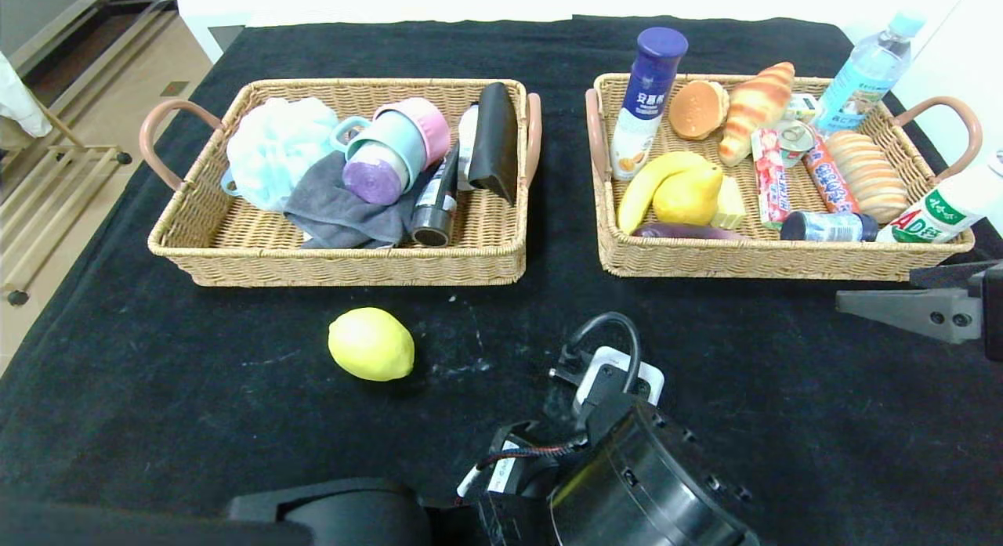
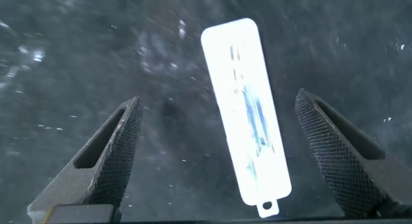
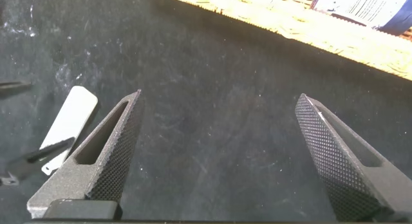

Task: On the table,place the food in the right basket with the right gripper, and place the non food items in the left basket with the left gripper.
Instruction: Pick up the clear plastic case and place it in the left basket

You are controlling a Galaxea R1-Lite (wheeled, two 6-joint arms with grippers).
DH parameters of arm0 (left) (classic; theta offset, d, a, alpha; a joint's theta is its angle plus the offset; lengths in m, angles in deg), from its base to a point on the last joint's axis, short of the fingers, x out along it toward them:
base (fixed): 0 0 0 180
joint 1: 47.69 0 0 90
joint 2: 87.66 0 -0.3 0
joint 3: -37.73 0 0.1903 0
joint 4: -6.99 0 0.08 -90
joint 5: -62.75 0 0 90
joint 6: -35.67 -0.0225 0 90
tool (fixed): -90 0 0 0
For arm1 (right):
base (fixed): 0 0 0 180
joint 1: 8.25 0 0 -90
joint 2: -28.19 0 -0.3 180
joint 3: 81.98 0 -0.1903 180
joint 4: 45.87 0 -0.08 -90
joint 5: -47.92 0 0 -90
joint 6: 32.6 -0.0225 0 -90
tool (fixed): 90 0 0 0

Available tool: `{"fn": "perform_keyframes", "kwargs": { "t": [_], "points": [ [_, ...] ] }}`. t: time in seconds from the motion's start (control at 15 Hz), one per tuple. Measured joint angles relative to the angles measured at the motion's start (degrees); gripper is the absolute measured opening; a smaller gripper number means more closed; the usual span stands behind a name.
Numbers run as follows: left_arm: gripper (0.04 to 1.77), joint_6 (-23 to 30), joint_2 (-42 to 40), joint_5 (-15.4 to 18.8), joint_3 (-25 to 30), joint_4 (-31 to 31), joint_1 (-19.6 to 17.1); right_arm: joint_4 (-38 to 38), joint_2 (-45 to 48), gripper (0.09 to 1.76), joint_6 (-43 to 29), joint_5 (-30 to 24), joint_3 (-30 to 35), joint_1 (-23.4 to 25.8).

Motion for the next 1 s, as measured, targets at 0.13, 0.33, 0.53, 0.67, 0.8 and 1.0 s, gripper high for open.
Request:
{"fn": "perform_keyframes", "kwargs": {
  "t": [0.13,0.33,0.53,0.67,0.8,1.0],
  "points": [
    [1.72,0.02,0.69,-0.09,-0.11,-0.02,0.49,0.04,-0.20,1.71,0.00,0.02,-0.10,0.00],
    [1.72,0.02,1.58,-0.50,0.44,-2.27,1.16,0.04,-0.44,1.71,0.01,0.02,-0.10,0.00],
    [1.72,-0.28,2.16,-0.74,2.54,-6.70,1.73,0.01,-0.59,1.71,0.00,0.02,-0.05,0.00],
    [1.72,-0.26,2.62,-0.96,3.11,-7.03,1.90,0.01,-0.63,1.71,0.00,0.02,-0.02,0.00],
    [1.72,-0.41,3.04,-1.90,3.30,-7.09,2.04,0.04,-0.66,1.71,0.00,0.00,-0.02,0.00],
    [1.72,-0.63,3.40,-2.36,3.41,-6.95,2.12,0.01,-0.66,1.71,0.00,0.02,-0.02,0.00]
  ]
}}
